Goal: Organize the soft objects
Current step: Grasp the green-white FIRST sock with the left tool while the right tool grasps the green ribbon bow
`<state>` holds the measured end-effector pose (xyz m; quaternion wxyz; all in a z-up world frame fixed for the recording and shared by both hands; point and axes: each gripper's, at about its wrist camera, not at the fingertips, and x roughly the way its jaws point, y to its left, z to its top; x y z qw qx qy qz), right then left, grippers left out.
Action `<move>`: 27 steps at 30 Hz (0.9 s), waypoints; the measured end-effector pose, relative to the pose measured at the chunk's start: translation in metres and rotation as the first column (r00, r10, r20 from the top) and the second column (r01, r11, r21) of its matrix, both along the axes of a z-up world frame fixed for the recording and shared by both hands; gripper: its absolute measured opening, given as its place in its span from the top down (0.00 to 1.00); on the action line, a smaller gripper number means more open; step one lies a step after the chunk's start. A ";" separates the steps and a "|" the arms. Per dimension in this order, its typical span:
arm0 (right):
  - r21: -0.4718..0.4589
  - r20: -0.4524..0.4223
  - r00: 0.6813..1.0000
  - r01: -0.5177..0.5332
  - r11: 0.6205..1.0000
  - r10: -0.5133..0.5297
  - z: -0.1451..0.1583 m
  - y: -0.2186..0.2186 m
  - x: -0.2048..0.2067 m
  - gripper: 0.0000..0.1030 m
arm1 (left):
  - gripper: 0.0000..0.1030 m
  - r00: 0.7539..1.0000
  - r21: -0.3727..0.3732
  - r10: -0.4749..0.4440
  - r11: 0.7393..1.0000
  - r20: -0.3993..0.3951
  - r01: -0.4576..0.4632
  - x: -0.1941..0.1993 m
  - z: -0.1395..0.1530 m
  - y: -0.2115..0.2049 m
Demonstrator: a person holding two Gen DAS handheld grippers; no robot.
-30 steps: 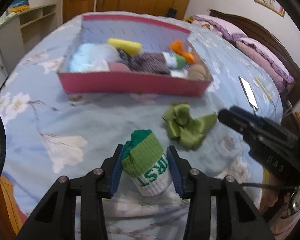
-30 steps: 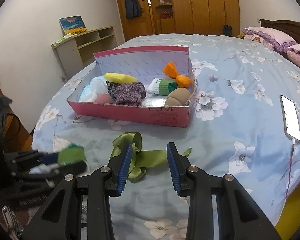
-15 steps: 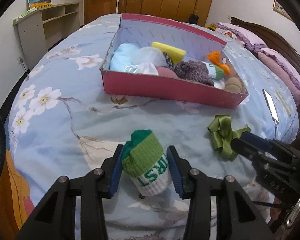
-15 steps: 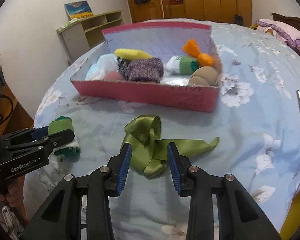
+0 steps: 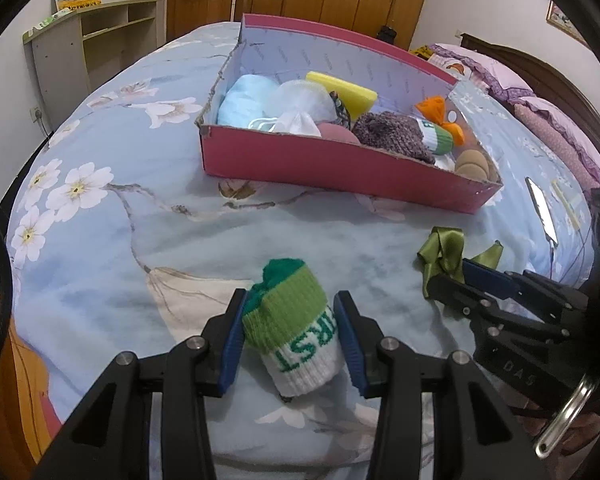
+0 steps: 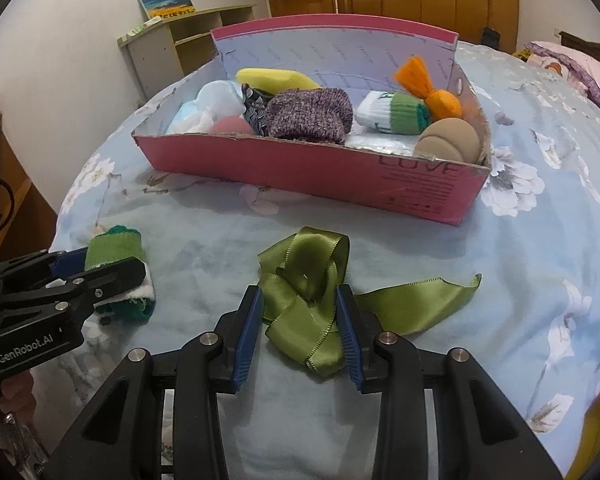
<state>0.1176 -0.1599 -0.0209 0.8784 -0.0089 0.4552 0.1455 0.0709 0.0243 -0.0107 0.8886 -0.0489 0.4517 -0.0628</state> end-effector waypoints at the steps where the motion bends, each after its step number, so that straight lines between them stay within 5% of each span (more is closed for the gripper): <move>1: -0.001 0.002 1.000 -0.001 1.000 0.001 -0.001 0.000 0.000 0.63 | 0.56 1.000 0.000 0.000 1.000 -0.001 0.000 0.000 -0.001 0.000; 4: 0.016 -0.003 1.000 0.009 1.000 -0.009 -0.004 -0.001 0.001 0.64 | 0.56 1.000 0.000 0.001 1.000 0.000 -0.001 0.000 -0.001 0.000; 14: 0.054 0.019 1.000 0.022 0.998 -0.023 0.002 -0.008 -0.005 0.87 | 0.56 1.000 -0.003 -0.001 1.000 0.013 0.001 -0.003 0.004 -0.001; 27: 0.093 0.083 0.996 -0.017 0.996 0.009 0.029 -0.011 -0.019 0.92 | 0.56 0.998 -0.013 -0.030 0.999 0.046 0.031 -0.007 0.024 -0.009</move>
